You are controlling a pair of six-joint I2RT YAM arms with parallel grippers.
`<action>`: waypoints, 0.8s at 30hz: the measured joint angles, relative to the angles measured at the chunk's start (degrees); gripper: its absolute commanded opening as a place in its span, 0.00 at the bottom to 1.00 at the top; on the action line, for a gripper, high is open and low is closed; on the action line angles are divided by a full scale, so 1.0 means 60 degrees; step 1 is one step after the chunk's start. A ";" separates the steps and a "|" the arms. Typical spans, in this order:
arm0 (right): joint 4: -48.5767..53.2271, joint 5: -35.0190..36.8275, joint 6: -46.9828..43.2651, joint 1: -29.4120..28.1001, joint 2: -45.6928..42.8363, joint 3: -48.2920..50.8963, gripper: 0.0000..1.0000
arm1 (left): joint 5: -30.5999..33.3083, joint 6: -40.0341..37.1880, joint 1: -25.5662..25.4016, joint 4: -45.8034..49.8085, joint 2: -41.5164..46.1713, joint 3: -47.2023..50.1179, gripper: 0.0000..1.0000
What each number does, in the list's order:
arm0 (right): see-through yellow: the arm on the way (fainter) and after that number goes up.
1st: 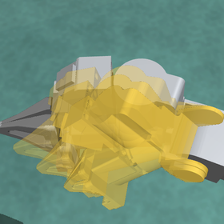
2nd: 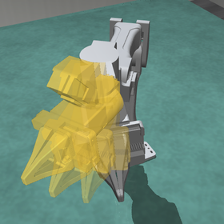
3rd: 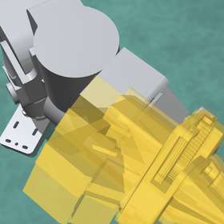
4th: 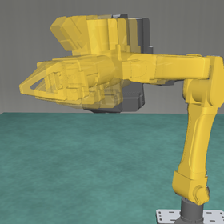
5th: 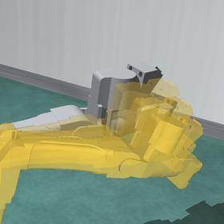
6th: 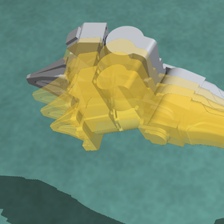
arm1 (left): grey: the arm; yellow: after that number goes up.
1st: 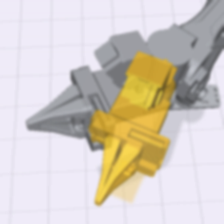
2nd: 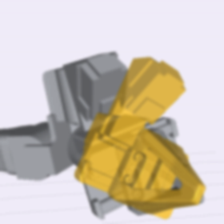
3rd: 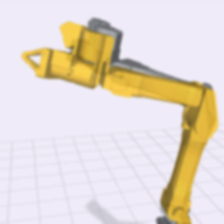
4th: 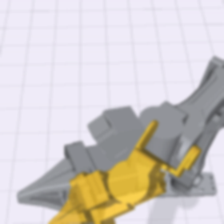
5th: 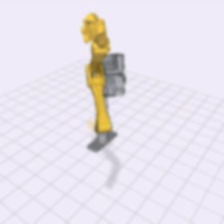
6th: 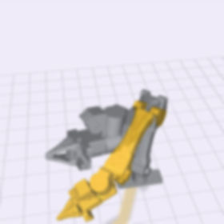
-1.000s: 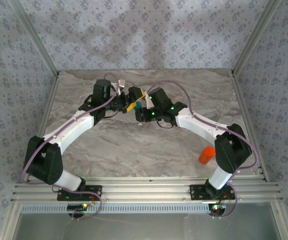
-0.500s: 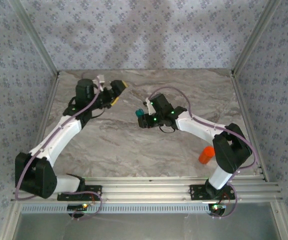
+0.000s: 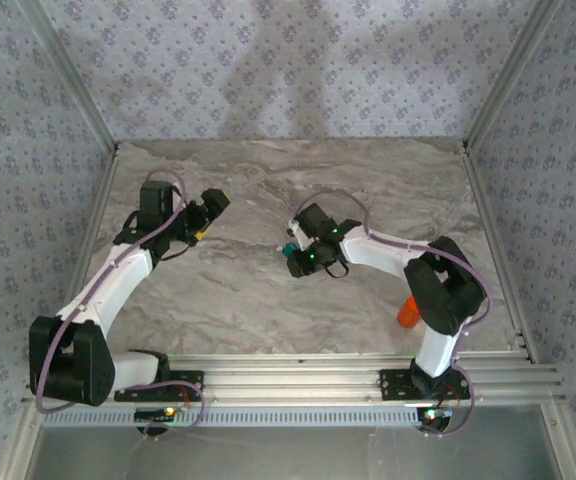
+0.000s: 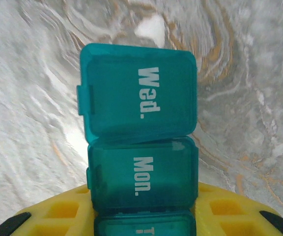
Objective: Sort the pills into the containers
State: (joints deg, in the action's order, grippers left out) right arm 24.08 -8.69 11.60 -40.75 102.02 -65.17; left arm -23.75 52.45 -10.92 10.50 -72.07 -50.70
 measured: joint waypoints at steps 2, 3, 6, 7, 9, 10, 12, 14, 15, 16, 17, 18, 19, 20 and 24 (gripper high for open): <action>0.0171 0.0189 -0.0233 -0.0087 0.0229 -0.0066 0.36 | 0.0000 -0.0062 0.0000 0.0033 0.0000 0.0051 0.99; 0.0237 0.0299 -0.0364 -0.0142 0.0350 -0.0109 0.36 | -0.0004 -0.0084 0.0000 0.0044 -0.0004 0.0062 0.99; 0.0441 0.0554 -0.0674 -0.0295 0.0674 -0.0368 0.37 | -0.0004 -0.0135 0.0000 0.0076 -0.0004 0.0066 0.99; 0.0455 0.0616 -0.0772 -0.0342 0.0776 -0.0455 0.38 | -0.0004 -0.0153 0.0000 0.0080 -0.0004 0.0066 0.99; 0.0466 0.0732 -0.0907 -0.0408 0.0911 -0.0561 0.40 | -0.0004 -0.0164 0.0000 0.0080 -0.0004 0.0066 0.99; 0.0466 0.0787 -0.0954 -0.0437 0.0947 -0.0576 0.41 | -0.0004 -0.0168 0.0000 0.0076 -0.0004 0.0066 0.99; 0.0474 0.0845 -0.1035 -0.0466 0.0962 -0.0579 0.45 | -0.0004 -0.0164 0.0000 0.0076 -0.0004 0.0073 0.99; 0.0492 0.0852 -0.1086 -0.0466 0.0965 -0.0579 0.51 | -0.0004 -0.0168 0.0000 0.0080 -0.0004 0.0080 0.99; 0.0499 0.0856 -0.1100 -0.0466 0.0973 -0.0579 0.56 | -0.0004 -0.0168 0.0000 0.0080 -0.0004 0.0084 0.99; 0.0499 0.0849 -0.1122 -0.0466 0.0980 -0.0579 0.59 | -0.0004 -0.0168 0.0000 0.0076 -0.0004 0.0087 0.99; 0.0499 0.0845 -0.1166 -0.0484 0.0980 -0.0579 0.62 | -0.0007 -0.0168 0.0000 0.0076 -0.0004 0.0087 0.99; 0.0503 0.0845 -0.1180 -0.0506 0.0980 -0.0579 0.64 | -0.0007 -0.0168 0.0000 0.0076 -0.0004 0.0087 0.99; 0.0503 0.0849 -0.1173 -0.0532 0.0980 -0.0579 0.66 | -0.0015 -0.0168 0.0000 0.0076 -0.0004 0.0087 0.99; 0.0506 0.0852 -0.1180 -0.0550 0.0980 -0.0579 0.67 | -0.0036 -0.0164 0.0000 0.0076 -0.0004 0.0087 0.99; 0.0532 0.0896 -0.1111 -0.0572 0.0922 -0.0521 0.67 | -0.0040 -0.0160 0.0000 0.0066 -0.0004 0.0087 0.99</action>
State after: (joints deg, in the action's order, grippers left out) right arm 27.27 -3.31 4.93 -44.18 107.55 -68.29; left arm -23.99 51.48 -10.92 10.90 -72.10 -50.17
